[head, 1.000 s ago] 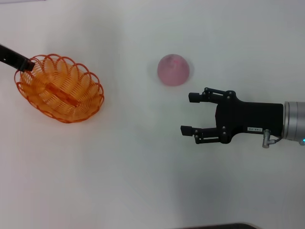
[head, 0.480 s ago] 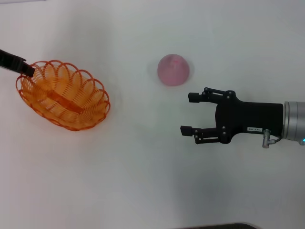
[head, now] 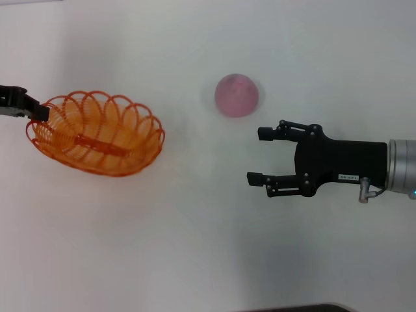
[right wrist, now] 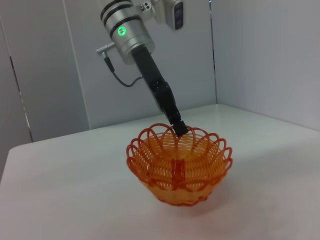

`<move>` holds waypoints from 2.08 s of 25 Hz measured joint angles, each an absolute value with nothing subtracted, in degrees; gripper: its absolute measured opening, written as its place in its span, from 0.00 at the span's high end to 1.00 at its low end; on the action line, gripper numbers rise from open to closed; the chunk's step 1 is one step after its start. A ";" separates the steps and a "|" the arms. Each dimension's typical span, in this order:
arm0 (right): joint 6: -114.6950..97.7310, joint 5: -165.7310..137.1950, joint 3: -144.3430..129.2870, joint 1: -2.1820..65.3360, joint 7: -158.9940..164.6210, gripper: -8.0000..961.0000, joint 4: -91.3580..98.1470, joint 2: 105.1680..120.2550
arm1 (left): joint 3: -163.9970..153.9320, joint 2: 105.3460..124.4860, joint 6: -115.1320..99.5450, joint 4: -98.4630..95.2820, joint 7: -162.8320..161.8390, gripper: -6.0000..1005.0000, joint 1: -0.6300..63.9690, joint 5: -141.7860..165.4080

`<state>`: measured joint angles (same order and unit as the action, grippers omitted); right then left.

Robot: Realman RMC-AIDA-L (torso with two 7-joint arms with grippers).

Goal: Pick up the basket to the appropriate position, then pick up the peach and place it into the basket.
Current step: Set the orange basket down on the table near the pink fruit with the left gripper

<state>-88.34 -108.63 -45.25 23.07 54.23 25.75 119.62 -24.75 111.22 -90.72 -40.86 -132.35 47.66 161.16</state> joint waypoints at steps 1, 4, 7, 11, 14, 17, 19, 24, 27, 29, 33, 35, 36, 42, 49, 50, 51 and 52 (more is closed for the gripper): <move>-88.45 -108.63 -45.22 23.08 54.23 0.05 25.75 119.62 | -24.19 111.26 -90.98 -40.93 -132.47 0.94 47.17 160.44; -88.86 -108.63 -44.86 23.07 54.23 0.05 25.75 119.62 | -23.39 111.66 -91.55 -41.52 -133.05 0.94 44.94 157.49; -89.30 -108.63 -44.25 22.93 54.23 0.05 25.75 119.62 | -23.37 112.89 -91.80 -43.16 -133.37 0.94 42.71 155.78; -89.69 -108.63 -43.90 22.68 54.13 0.05 25.75 119.49 | -23.26 115.63 -91.94 -46.56 -133.41 0.94 40.03 154.90; -89.88 -108.63 -43.79 22.53 54.00 0.05 25.75 119.45 | -23.35 117.24 -92.41 -48.57 -133.42 0.94 38.33 153.97; -89.93 -108.75 -43.76 22.40 53.87 0.05 25.75 119.44 | -23.33 118.85 -93.08 -50.38 -133.42 0.94 36.65 152.41; -89.96 -108.91 -43.76 22.23 53.84 0.05 25.75 119.44 | -23.33 119.61 -93.28 -51.29 -133.42 0.94 35.84 151.64; -89.96 -109.01 -43.76 21.37 53.80 0.05 25.82 119.35 | -23.36 121.31 -92.97 -52.31 -133.34 0.94 34.63 151.05; -89.96 -109.11 -43.77 20.45 53.81 0.05 25.93 119.22 | -23.37 122.31 -92.86 -52.60 -133.01 0.94 34.14 150.87; -89.96 -109.09 -43.77 19.62 53.79 0.05 26.18 119.15 | -23.38 123.20 -92.60 -53.19 -132.87 0.94 33.55 150.35; -89.96 -109.07 -43.77 18.56 53.64 0.05 26.78 119.24 | -23.63 124.18 -91.41 -53.49 -132.85 0.94 32.82 148.27; -89.91 -109.05 -43.75 18.42 53.63 0.05 26.80 119.25 | -24.12 124.37 -90.04 -53.02 -132.80 0.94 32.27 146.76; -89.83 -109.06 -43.72 18.37 53.63 0.05 26.80 119.26 | -24.74 124.39 -89.21 -52.72 -132.77 0.94 31.94 146.02; -89.56 -109.10 -43.83 18.58 53.61 0.05 26.81 119.27 | -31.87 124.32 -84.35 -52.17 -132.71 0.94 29.67 142.39; -88.68 -109.18 -43.85 18.30 53.63 0.05 26.81 118.88 | -37.05 124.06 -81.36 -53.16 -132.80 0.94 29.32 141.29; -88.45 -109.22 -43.91 18.26 53.66 0.05 26.81 118.81 | -37.28 124.06 -81.16 -53.18 -132.85 0.94 29.32 141.29; -88.32 -109.41 -43.91 18.22 53.70 0.05 26.81 118.75 | -37.51 124.07 -80.83 -53.22 -132.93 0.94 29.32 141.28; -88.25 -109.69 -43.86 18.18 53.75 0.05 26.81 118.71 | -37.59 124.10 -80.59 -53.23 -133.06 0.94 29.33 141.27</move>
<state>-88.25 -109.69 -43.87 18.18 53.75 26.81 118.71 -37.59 124.10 -80.59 -53.23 -133.06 29.33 141.27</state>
